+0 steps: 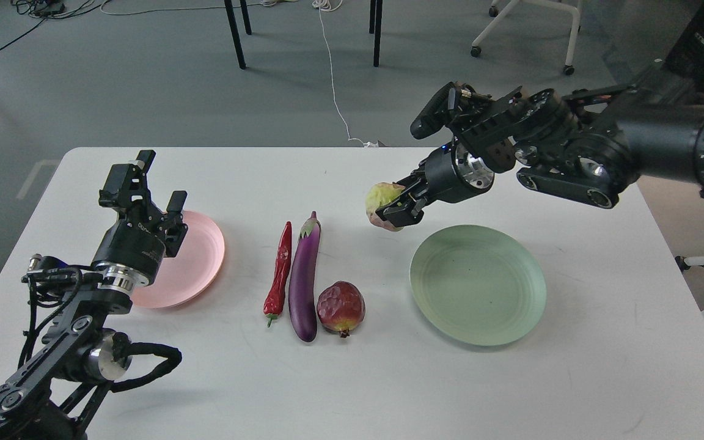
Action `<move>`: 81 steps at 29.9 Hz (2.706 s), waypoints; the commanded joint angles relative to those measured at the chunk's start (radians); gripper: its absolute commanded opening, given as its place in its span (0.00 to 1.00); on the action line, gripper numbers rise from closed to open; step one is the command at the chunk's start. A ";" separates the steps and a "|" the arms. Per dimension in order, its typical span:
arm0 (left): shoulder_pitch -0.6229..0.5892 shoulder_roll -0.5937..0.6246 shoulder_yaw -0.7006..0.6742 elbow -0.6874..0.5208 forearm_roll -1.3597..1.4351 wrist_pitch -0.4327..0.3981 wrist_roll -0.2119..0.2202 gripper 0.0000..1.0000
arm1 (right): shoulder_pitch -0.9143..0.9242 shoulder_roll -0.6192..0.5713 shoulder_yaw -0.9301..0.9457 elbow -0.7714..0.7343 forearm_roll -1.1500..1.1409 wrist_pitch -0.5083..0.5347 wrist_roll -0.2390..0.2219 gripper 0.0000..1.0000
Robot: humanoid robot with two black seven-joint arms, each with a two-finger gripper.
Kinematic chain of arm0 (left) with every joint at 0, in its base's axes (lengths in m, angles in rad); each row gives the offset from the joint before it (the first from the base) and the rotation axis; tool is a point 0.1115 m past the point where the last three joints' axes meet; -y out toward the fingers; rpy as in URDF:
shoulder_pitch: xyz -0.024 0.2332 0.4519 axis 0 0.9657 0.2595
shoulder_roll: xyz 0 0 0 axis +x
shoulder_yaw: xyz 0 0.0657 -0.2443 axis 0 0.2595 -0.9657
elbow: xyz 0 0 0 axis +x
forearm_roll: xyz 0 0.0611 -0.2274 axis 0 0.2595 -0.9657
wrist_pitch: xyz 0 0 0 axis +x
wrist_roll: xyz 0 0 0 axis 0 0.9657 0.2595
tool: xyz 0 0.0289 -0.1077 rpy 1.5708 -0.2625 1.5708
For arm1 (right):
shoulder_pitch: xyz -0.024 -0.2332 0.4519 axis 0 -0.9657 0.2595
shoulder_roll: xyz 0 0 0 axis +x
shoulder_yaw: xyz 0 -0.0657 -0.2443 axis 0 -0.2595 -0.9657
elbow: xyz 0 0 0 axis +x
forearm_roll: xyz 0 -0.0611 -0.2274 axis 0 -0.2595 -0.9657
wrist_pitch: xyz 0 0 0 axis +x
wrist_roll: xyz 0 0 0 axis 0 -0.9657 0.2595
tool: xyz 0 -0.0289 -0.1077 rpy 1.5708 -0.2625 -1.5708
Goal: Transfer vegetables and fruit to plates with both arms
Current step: 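Carry the pear onto the pale green plate and release it, then move the right gripper back to the red apple, then grasp the red apple with the right gripper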
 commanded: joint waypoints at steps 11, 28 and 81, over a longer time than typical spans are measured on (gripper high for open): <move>0.001 -0.006 0.009 -0.007 0.002 0.000 0.001 0.98 | -0.143 -0.283 -0.009 0.108 -0.196 0.000 0.000 0.57; 0.001 -0.003 0.011 -0.013 0.002 0.000 0.001 0.98 | 0.000 -0.137 0.075 0.158 -0.070 -0.011 0.000 0.97; 0.008 -0.005 0.002 -0.019 0.006 0.002 0.001 0.98 | -0.215 0.210 -0.018 0.024 0.106 -0.172 0.000 0.95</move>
